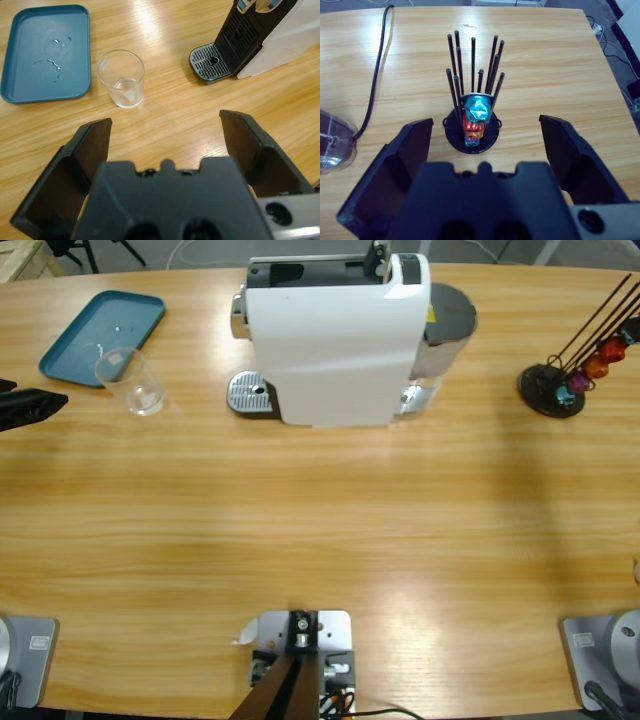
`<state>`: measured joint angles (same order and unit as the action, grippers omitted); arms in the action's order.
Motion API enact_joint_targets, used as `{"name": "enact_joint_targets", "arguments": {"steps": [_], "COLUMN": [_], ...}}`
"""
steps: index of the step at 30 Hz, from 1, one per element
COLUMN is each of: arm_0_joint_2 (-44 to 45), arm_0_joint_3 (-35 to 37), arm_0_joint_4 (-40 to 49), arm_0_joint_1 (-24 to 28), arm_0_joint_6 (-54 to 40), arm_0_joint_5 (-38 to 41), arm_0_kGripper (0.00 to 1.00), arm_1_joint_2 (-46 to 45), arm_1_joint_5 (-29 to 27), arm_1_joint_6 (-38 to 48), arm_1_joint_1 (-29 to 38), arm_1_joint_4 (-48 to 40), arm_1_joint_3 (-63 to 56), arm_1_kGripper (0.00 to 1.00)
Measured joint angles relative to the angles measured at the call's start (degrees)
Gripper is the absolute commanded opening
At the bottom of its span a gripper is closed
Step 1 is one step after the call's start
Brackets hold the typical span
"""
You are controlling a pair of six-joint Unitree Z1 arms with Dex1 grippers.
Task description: Pour coffee
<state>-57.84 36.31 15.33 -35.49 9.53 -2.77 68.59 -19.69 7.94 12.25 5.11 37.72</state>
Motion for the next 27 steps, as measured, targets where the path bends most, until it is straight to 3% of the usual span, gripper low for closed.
{"name": "enact_joint_targets", "arguments": {"steps": [7,9,13,27], "arm_0_joint_2": [-0.01,-0.01,-0.02,-0.73], "arm_0_joint_3": [0.00,0.00,0.00,0.00], "arm_0_joint_4": [0.00,0.00,0.00,0.00], "arm_0_joint_1": [0.00,0.00,0.00,0.00], "arm_0_joint_6": [0.00,0.00,0.00,0.00], "arm_0_joint_5": [0.25,0.36,0.36,0.37], "arm_0_kGripper": [0.931,0.931,0.931,0.931], "arm_1_joint_2": [1.99,2.57,3.04,5.33], "arm_1_joint_5": [-0.07,-0.07,-0.07,-0.07], "arm_1_joint_6": [0.00,0.00,0.00,0.00], "arm_1_joint_1": [0.02,0.02,0.02,0.01], "arm_1_joint_4": [-2.81,-3.18,-3.88,-4.93], "arm_1_joint_3": [-1.03,-1.11,-1.11,-1.11], "arm_1_kGripper": [0.838,0.765,0.720,0.712]}}
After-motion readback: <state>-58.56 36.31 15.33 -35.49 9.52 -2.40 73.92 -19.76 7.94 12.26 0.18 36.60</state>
